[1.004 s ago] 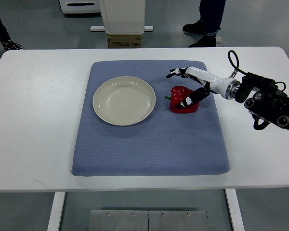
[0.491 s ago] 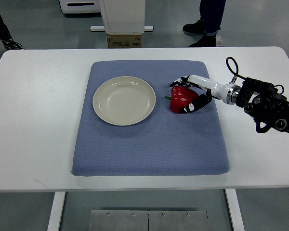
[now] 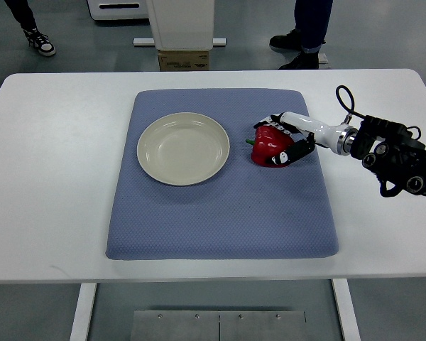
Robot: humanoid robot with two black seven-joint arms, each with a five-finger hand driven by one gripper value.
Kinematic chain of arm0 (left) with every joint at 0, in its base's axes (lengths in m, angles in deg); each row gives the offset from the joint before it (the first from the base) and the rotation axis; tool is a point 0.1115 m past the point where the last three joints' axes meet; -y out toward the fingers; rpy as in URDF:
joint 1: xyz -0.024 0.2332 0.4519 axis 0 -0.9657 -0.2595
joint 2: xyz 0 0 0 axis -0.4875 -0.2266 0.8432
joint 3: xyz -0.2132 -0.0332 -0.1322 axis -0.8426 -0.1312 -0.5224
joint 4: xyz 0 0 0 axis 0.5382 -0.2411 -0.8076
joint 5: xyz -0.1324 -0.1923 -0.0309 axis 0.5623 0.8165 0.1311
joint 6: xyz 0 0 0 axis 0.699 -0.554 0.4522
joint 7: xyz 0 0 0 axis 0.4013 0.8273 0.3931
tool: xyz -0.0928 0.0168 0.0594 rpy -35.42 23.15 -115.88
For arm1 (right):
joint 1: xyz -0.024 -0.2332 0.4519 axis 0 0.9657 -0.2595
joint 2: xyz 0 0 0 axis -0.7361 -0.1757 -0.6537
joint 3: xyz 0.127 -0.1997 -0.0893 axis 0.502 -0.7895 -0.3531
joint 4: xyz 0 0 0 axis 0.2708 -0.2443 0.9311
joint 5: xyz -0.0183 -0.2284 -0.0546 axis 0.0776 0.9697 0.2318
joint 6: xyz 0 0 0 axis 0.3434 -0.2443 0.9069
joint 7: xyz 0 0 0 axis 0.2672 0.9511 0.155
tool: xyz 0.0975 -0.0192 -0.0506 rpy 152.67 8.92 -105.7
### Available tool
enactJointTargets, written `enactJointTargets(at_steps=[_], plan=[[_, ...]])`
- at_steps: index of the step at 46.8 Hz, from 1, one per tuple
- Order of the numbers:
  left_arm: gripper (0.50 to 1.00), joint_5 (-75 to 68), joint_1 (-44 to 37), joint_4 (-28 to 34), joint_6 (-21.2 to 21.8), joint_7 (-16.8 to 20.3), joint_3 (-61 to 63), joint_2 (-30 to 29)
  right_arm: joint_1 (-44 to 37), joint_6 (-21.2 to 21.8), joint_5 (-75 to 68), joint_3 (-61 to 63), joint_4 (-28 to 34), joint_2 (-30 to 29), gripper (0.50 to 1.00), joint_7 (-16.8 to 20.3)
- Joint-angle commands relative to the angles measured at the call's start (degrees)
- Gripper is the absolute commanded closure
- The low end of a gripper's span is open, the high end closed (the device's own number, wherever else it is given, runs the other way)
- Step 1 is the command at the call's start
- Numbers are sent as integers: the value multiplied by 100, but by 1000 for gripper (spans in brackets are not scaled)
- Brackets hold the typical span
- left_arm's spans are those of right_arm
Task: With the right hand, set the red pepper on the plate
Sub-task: 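Close the right hand fingers around the red bell pepper, then lift the pepper and carry it over the cream plate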
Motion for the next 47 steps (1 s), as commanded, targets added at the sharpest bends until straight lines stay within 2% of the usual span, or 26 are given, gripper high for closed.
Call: enactJointTargets(at_steps=[1, 21, 31, 39, 47], plan=[[500, 0, 0, 0, 0, 0, 4, 0, -9, 0, -6, 5, -40, 8, 1000, 22], [500, 0, 0, 0, 0, 0, 4, 0, -421, -80, -85, 76, -128, -27, 1000, -4], [500, 0, 0, 0, 0, 0, 4, 0, -738, -80, -103, 76, -146, -273, 1000, 58], [500, 0, 0, 0, 0, 0, 4, 0, -957, -80, -120, 76, -251, -659, 1000, 154], [500, 0, 0, 0, 0, 0, 4, 0, -1133, -71, -191, 41, -655, -1344, 1000, 242]])
